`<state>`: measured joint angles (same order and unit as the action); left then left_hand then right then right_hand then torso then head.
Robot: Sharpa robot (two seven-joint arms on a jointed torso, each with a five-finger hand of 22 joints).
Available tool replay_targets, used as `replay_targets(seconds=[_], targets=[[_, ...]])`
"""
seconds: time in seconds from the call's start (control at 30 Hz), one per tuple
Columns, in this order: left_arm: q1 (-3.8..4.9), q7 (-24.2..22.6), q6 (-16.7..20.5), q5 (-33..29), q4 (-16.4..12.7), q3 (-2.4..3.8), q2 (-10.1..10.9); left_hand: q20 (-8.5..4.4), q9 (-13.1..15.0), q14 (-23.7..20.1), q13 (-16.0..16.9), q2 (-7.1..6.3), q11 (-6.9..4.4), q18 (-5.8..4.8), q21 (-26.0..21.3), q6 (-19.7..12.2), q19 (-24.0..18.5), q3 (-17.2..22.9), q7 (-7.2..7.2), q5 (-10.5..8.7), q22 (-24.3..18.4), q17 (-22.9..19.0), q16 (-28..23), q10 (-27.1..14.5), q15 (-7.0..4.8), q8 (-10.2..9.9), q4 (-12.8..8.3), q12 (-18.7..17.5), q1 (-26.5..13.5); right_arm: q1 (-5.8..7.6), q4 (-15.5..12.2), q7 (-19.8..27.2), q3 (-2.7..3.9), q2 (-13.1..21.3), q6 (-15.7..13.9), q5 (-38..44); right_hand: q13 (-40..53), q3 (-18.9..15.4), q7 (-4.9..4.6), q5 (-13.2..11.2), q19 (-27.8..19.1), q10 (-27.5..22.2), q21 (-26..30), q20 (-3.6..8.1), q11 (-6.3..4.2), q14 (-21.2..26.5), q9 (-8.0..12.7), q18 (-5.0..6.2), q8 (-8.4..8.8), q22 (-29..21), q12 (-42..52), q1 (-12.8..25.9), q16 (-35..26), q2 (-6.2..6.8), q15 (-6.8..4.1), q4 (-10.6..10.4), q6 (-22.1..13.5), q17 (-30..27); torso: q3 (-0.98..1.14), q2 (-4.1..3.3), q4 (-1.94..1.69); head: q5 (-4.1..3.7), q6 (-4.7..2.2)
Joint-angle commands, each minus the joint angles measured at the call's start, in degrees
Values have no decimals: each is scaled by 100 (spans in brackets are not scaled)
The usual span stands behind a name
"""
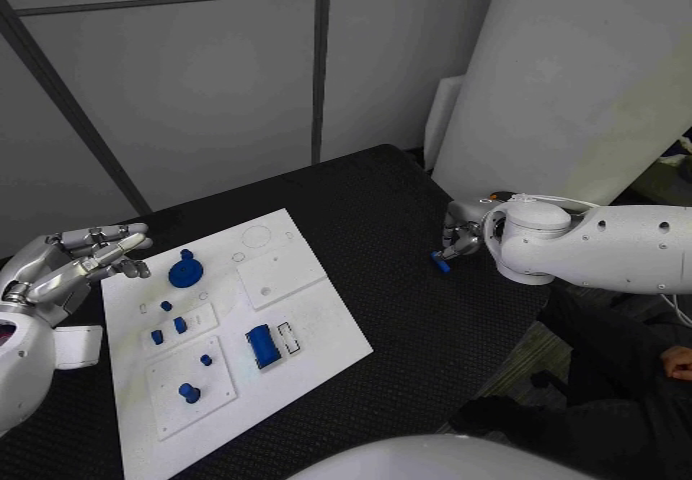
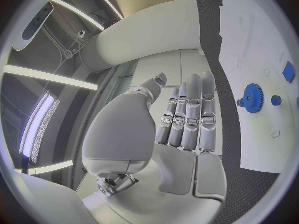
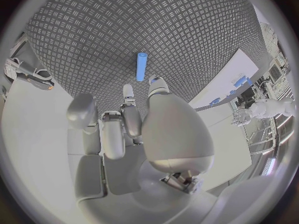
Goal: Assemble the parts on the task board
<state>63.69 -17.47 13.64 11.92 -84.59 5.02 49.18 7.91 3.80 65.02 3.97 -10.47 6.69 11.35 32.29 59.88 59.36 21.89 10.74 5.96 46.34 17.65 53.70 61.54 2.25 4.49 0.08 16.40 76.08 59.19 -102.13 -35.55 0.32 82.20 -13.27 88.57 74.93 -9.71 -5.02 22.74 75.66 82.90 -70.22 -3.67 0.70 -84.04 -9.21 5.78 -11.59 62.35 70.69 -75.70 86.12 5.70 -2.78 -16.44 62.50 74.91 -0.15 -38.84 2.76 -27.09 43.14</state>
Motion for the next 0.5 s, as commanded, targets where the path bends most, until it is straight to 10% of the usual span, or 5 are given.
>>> replay_targets(seconds=[0.03, 0.5], targets=[[4, -20, -9, -8, 3, 3, -7, 33, 7, -16, 7, 37, -1, -100, -22, -26, -1, -42, -12, -24, -9, -9, -6, -33, 9, 18, 6, 33, -43, 1, 14, -83, -2, 11, 128, 203, 179, -20, 0, 24, -8, 2, 0, 49, -20, -435, 5, 11, -20, 3, -31, -59, -10, -9, -48, -9, 40, 756, 2, 4, 9, 2, 0], [-7, -10, -10, -8, 8, 1, -9, 33, 8, -19, 8, 44, -2, -99, -27, -25, 0, -51, -12, -22, -11, -9, -3, -37, 8, 22, 7, 43, -37, -13, 109, -69, -11, -80, 449, 159, 168, -36, 1, 10, -12, -5, 6, 51, -21, -433, 9, 12, -15, -2, -50, -49, -14, 1, -48, -16, 52, 749, -4, -1, -2, -1, 23]])
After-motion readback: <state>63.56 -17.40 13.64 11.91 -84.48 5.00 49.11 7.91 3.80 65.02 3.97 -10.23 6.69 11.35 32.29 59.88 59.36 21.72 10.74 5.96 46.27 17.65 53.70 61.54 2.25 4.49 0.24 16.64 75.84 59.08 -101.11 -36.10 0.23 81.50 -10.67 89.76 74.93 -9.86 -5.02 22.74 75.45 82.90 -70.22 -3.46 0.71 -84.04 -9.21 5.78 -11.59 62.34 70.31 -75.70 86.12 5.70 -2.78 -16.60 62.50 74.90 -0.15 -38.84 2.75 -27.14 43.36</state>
